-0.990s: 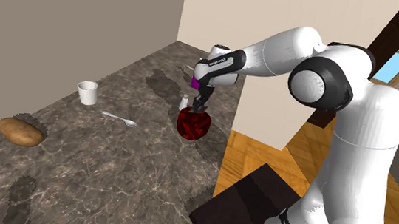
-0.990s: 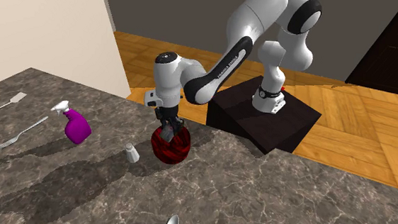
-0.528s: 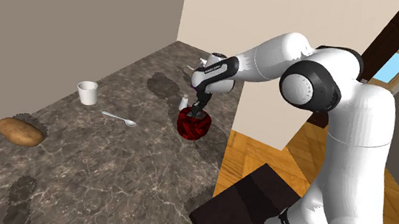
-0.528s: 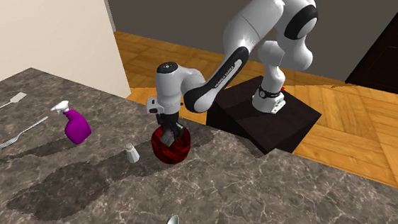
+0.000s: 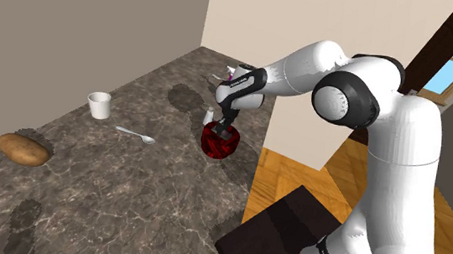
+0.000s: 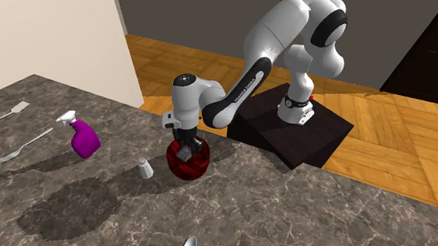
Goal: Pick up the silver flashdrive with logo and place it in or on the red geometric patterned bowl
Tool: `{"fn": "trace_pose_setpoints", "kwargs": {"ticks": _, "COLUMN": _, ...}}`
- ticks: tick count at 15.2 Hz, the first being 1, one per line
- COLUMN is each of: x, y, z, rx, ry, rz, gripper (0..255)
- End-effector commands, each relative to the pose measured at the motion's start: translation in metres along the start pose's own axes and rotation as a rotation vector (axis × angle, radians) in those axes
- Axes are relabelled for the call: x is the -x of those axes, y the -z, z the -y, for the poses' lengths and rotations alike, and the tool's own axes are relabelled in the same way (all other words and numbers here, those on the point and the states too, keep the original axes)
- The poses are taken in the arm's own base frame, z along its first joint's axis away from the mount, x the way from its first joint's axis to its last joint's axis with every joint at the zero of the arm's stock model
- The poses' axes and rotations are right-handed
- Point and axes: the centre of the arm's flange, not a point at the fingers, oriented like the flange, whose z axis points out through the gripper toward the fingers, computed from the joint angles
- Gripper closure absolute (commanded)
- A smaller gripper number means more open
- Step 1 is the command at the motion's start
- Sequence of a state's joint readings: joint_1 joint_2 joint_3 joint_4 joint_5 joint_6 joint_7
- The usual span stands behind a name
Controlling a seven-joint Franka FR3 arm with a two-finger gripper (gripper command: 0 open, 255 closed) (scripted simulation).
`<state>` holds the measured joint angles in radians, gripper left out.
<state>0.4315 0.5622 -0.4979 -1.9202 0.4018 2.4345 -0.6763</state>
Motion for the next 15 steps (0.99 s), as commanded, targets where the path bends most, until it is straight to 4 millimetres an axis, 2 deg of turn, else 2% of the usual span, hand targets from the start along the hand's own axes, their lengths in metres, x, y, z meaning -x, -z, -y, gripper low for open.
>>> {"fn": "trace_pose_setpoints", "kwargs": {"ticks": 1, "x": 0.000, "y": 0.000, "z": 0.000, "rx": 0.000, "ry": 0.000, "rz": 0.000, "gripper": 255}}
{"fn": "trace_pose_setpoints", "kwargs": {"ticks": 2, "x": 0.000, "y": 0.000, "z": 0.000, "rx": 0.000, "ry": 0.000, "rz": 0.000, "gripper": 255}}
{"fn": "trace_pose_setpoints", "kwargs": {"ticks": 3, "x": 0.000, "y": 0.000, "z": 0.000, "rx": 0.000, "ry": 0.000, "rz": 0.000, "gripper": 0}}
{"fn": "trace_pose_setpoints", "kwargs": {"ticks": 8, "x": 0.000, "y": 0.000, "z": 0.000, "rx": 0.000, "ry": 0.000, "rz": 0.000, "gripper": 0}}
{"fn": "trace_pose_setpoints", "kwargs": {"ticks": 12, "x": 0.000, "y": 0.050, "z": 0.000, "rx": 0.000, "ry": 0.000, "rz": 0.000, "gripper": 0}}
{"fn": "trace_pose_setpoints", "kwargs": {"ticks": 15, "x": 0.000, "y": 0.050, "z": 0.000, "rx": 0.000, "ry": 0.000, "rz": 0.000, "gripper": 0}}
